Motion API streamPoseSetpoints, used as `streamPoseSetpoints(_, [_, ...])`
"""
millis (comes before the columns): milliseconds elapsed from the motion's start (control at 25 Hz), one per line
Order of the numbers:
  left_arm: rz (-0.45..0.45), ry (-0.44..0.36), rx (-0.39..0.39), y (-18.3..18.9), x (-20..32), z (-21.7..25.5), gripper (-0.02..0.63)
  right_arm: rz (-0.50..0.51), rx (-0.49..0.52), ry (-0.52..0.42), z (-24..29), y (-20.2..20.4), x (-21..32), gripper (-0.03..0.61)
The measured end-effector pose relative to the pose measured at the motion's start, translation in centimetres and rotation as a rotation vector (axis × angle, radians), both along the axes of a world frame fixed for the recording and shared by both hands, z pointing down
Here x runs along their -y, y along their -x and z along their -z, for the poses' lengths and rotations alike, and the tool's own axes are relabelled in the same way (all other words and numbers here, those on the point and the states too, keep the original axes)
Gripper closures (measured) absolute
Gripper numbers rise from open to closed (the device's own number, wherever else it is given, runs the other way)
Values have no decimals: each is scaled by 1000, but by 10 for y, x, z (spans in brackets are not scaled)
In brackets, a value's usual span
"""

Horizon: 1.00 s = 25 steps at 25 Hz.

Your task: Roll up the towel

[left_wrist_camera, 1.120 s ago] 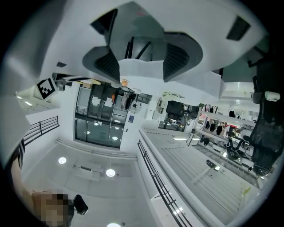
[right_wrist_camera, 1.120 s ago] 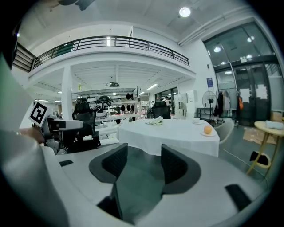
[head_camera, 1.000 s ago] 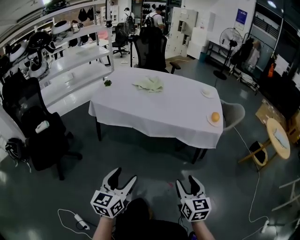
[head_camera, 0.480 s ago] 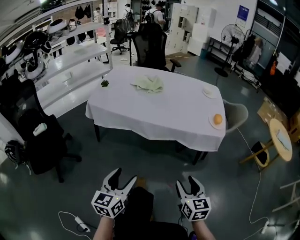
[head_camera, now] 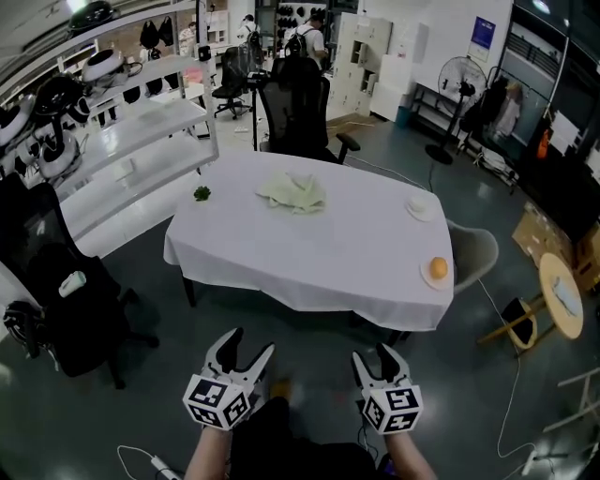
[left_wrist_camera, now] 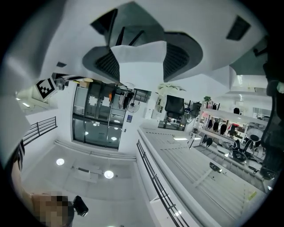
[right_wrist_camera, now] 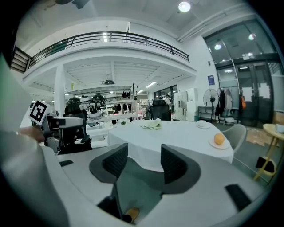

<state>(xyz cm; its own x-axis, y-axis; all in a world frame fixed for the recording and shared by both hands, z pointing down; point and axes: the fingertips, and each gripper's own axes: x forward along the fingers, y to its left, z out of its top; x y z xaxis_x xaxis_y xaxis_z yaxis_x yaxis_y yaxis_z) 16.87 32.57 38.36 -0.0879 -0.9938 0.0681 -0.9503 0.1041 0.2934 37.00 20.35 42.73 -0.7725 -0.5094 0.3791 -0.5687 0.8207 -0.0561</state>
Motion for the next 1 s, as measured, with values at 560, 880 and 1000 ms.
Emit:
streamPoseSetpoints(560, [-30, 20, -15, 72, 85, -9, 290, -19, -21, 9, -5, 73, 81, 350])
streamPoseSetpoints(880, [-45, 33, -20, 114, 115, -17, 289, -43, -30, 12, -13, 110, 110, 350])
streamPoseSetpoints(1000, [-60, 31, -15, 119, 124, -18, 290, -51, -35, 2, -16, 113, 114, 348])
